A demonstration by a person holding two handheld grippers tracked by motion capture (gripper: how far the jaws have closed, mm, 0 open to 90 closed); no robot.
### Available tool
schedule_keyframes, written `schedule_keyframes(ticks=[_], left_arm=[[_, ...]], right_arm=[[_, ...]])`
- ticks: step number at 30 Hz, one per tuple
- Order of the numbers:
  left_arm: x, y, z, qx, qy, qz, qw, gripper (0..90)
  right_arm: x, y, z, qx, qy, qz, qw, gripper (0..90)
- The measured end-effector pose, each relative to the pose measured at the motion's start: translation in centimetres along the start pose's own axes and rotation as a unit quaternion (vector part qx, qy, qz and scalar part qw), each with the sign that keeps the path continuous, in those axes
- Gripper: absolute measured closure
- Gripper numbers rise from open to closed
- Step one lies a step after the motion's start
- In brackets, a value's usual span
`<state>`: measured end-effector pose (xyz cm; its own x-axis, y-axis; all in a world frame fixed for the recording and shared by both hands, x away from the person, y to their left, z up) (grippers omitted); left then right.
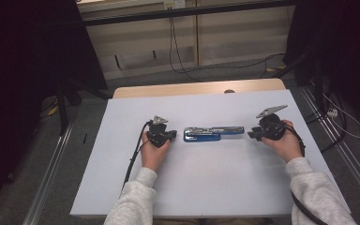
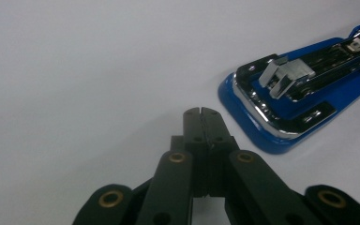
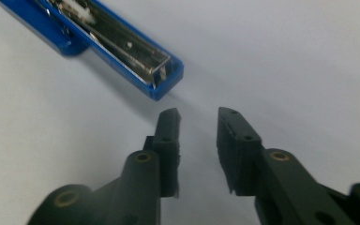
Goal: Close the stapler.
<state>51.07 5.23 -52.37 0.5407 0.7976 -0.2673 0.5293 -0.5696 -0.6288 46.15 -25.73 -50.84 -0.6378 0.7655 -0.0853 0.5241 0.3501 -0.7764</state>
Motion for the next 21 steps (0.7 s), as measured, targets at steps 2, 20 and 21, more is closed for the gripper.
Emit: schedule_keyframes(ticks=[2, 20, 21], left_arm=[[-0.1, 0.3, 0.1, 0.009, 0.002, 0.000, 1.0000, 90.0], [-1.8, 1.0, 0.0, 0.022, 0.007, 0.034, 0.9992, 90.0], [-1.8, 1.1, 0.0, 0.020, 0.009, 0.031, 0.9993, 90.0]], right_arm=[[0.1, 0.6, 0.5, 0.019, 0.002, 0.001, 0.9998, 83.8], [1.4, 1.9, -1.0, 0.006, -0.020, -0.010, 0.9997, 89.2], [1.4, 1.7, -1.2, 0.002, -0.017, -0.010, 0.9998, 89.2]])
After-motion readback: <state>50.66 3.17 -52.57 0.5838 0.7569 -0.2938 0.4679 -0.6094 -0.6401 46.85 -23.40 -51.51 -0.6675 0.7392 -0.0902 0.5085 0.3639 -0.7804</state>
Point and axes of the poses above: each handheld gripper's, and its own axes: y roughly forward along the jaws, z roughly out of its underside, x roughly to its left, the point moved 9 cm from there along y, roughly forward along the jaws, and after that the axes turned 8 degrees about -y, right-handed, at the moved point
